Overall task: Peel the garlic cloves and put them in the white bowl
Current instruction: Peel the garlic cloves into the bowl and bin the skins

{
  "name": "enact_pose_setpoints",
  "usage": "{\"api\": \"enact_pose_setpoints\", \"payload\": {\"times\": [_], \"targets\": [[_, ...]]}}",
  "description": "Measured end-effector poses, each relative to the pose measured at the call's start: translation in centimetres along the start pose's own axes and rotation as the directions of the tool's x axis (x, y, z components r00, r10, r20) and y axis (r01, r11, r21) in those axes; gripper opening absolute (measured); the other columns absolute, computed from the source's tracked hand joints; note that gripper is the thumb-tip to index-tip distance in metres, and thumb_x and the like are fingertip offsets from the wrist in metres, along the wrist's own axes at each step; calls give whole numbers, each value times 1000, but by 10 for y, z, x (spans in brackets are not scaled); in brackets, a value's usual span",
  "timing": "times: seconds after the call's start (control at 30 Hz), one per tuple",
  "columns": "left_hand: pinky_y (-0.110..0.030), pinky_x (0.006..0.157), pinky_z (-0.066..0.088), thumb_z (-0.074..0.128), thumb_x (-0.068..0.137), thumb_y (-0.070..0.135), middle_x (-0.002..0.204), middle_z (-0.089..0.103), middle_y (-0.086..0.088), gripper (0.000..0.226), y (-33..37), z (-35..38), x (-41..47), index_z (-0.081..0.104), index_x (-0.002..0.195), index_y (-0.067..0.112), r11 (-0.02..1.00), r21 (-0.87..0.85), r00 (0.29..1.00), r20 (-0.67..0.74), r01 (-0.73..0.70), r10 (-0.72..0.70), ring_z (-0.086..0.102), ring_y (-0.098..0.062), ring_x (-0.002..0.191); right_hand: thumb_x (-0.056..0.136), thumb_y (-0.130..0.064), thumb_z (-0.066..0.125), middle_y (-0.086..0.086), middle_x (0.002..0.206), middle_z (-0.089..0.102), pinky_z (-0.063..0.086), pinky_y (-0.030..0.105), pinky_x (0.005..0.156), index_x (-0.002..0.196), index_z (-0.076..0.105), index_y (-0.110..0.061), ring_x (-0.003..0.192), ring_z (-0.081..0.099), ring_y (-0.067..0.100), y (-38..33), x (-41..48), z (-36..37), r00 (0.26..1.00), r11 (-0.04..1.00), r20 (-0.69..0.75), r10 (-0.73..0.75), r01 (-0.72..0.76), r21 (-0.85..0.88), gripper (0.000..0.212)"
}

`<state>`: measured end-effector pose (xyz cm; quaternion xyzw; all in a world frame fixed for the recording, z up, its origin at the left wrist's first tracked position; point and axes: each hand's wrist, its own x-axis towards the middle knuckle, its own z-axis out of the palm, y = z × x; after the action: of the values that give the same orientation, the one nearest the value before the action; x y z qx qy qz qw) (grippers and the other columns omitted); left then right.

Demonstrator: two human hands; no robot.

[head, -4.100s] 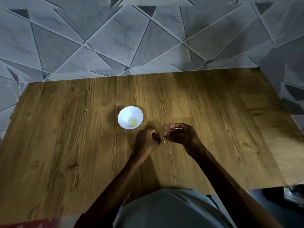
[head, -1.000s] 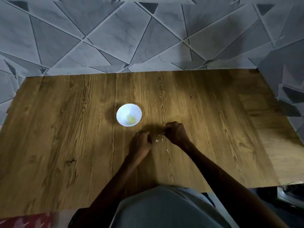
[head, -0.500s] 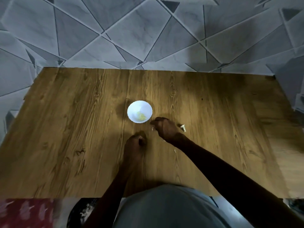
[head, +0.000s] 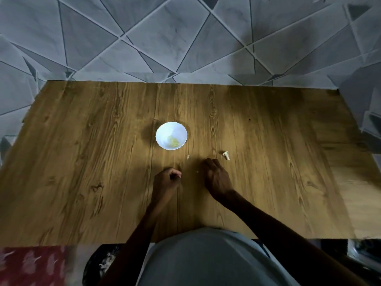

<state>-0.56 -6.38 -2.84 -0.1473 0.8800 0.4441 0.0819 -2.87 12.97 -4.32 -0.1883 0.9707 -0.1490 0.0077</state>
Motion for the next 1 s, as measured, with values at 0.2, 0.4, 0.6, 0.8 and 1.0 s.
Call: {"api": "enact_pose_setpoints", "payload": {"times": [0.2, 0.4, 0.6, 0.8, 1.0], "targets": [[-11, 75, 39, 66, 86, 13, 92, 73, 5, 9, -1, 5, -3, 74, 90, 16, 999, 14, 999, 13, -33, 33, 64, -5, 86, 85, -19, 65, 6, 89, 63, 49, 36, 70, 78, 63, -14, 84, 56, 27, -11, 9, -5, 981, 987, -102, -163, 163, -5, 9], [0, 71, 36, 65, 86, 11, 91, 72, 7, 11, 3, 4, -7, 74, 91, 15, 1000, -18, 1000, 9, -24, 25, 62, -3, 84, 92, -16, 48, 11, 93, 68, 51, 36, 76, 86, 70, -6, 87, 64, 30, 8, -1, 0, 955, 957, -53, -290, 289, -26, 24], [3, 68, 37, 64, 85, 9, 85, 69, 10, 12, 3, 3, -11, 73, 86, 18, 999, -30, 999, 9, -40, 40, 61, 2, 79, 90, -11, 62, 16, 107, 69, 58, 35, 75, 105, 70, 0, 96, 68, 30, 40, -31, -12, 990, 990, -30, -141, 141, 20, 20], [2, 68, 39, 65, 86, 10, 86, 68, 11, 11, 9, 8, -21, 72, 91, 17, 998, -37, 998, 30, -54, 55, 60, 5, 79, 83, 2, 68, 22, 124, 61, 56, 49, 88, 123, 61, 2, 114, 60, 39, 30, 9, -17, 1000, 999, 6, 28, -28, 38, 41], [-6, 73, 43, 64, 85, 11, 89, 72, 9, 13, 16, 13, -23, 74, 89, 18, 998, -53, 998, 46, -43, 45, 64, -2, 83, 102, -17, 39, 17, 126, 59, 59, 44, 81, 129, 57, -1, 107, 62, 32, 29, -25, -14, 999, 998, 7, -53, 53, 38, 36]]}}
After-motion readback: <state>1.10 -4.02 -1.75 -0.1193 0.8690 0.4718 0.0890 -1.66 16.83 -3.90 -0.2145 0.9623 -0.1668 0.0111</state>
